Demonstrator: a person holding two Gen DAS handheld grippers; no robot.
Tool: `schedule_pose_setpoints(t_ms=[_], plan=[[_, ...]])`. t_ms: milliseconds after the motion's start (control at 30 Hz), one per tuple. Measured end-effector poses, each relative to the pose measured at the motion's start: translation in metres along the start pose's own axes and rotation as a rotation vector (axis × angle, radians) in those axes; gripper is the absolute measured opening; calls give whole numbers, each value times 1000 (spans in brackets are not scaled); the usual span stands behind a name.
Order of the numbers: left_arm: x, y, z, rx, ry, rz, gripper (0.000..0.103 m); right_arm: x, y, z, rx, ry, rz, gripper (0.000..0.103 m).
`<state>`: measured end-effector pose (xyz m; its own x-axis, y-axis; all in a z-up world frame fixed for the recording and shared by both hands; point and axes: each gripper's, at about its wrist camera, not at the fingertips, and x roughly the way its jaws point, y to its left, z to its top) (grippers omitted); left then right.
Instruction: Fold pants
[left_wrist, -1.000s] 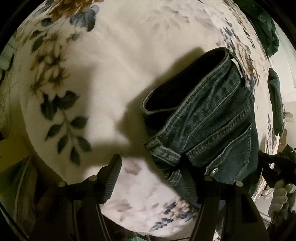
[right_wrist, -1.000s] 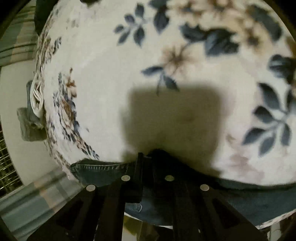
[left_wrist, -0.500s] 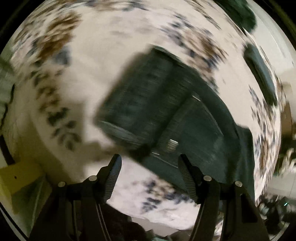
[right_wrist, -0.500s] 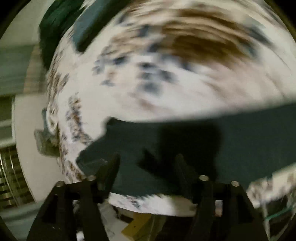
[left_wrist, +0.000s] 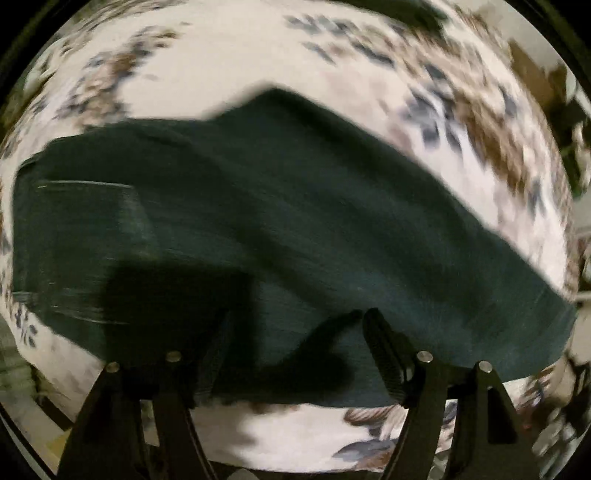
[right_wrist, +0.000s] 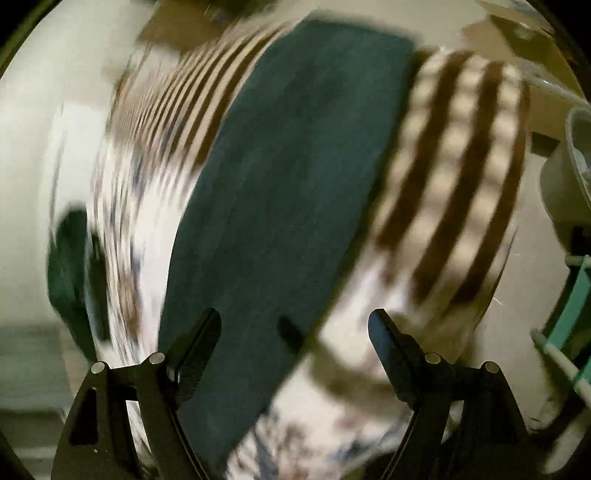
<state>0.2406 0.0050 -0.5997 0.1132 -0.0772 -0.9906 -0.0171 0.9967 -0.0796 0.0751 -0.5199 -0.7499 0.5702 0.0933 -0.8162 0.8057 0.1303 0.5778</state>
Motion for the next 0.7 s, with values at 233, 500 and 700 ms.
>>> schedule_pose_setpoints(t_ms=[233, 500, 700], plan=[[37, -15, 3, 16, 41, 13, 101, 18, -33, 72, 25, -38, 207, 79], [48, -27, 10, 16, 33, 88, 103, 29, -49, 110, 142, -88, 320, 10], [40, -31, -1, 10, 33, 71, 103, -8, -10, 103, 6, -138, 303, 8]])
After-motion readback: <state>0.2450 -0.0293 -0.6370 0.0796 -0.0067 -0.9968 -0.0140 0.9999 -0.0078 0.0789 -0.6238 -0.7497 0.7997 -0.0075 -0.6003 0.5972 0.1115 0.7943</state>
